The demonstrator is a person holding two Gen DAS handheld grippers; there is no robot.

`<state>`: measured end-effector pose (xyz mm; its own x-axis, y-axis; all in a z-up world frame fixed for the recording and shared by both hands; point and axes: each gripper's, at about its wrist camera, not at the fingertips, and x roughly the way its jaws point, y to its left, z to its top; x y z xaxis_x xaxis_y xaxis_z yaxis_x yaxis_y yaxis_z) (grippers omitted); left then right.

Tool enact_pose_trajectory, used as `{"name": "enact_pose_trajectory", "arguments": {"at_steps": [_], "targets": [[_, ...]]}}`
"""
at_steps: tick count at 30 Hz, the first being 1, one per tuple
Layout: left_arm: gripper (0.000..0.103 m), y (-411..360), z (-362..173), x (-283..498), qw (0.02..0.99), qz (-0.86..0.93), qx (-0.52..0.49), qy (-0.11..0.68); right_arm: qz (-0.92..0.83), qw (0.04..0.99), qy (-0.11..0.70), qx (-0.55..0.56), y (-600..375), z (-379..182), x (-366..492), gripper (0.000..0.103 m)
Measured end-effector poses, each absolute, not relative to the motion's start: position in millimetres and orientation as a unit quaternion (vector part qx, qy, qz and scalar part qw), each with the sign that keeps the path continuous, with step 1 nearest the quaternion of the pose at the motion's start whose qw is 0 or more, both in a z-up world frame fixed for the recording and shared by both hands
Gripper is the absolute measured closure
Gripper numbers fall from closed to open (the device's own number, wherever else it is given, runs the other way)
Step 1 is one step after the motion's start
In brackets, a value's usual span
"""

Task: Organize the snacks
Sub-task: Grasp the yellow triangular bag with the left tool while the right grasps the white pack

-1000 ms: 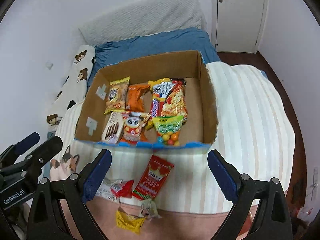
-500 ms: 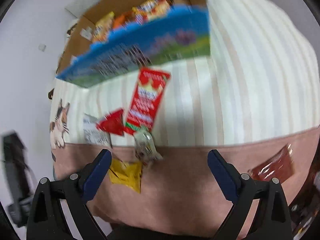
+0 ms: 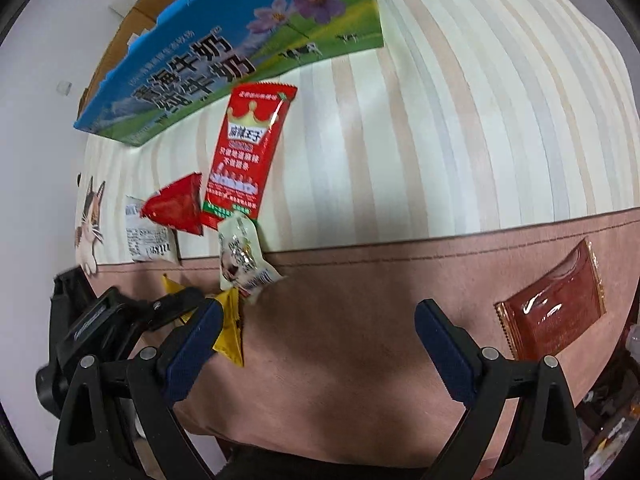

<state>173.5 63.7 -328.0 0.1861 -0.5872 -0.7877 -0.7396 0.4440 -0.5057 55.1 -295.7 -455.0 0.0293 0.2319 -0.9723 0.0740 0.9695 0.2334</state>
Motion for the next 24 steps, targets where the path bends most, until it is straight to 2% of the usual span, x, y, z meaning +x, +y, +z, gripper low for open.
{"name": "enact_pose_trajectory", "arguments": {"at_steps": [1, 3, 8, 11, 18, 24], "targets": [[0.040, 61, -328, 175, 0.573, 0.069, -0.511, 0.636, 0.058, 0.708, 0.695, 0.108, -295, -456, 54, 0.005], [0.050, 63, -327, 181, 0.586, 0.072, -0.491, 0.640, 0.062, 0.708, 0.696, 0.104, -293, -456, 52, 0.005], [0.053, 60, -304, 182, 0.648, 0.079, -0.408, 0.639, 0.096, 0.709, 0.695, 0.070, -276, -445, 60, 0.005], [0.053, 79, -292, 175, 0.671, 0.105, -0.391, 0.621, 0.138, 0.709, 0.691, 0.027, -251, -434, 73, 0.005], [0.053, 150, -296, 140, 0.663, 0.182, -0.434, 0.582, 0.264, 0.683, 0.666, -0.146, -133, -427, 102, 0.005], [0.053, 180, -302, 118, 0.651, 0.212, -0.467, 0.559, 0.324, 0.617, 0.646, -0.312, -32, -467, 108, 0.005]]}}
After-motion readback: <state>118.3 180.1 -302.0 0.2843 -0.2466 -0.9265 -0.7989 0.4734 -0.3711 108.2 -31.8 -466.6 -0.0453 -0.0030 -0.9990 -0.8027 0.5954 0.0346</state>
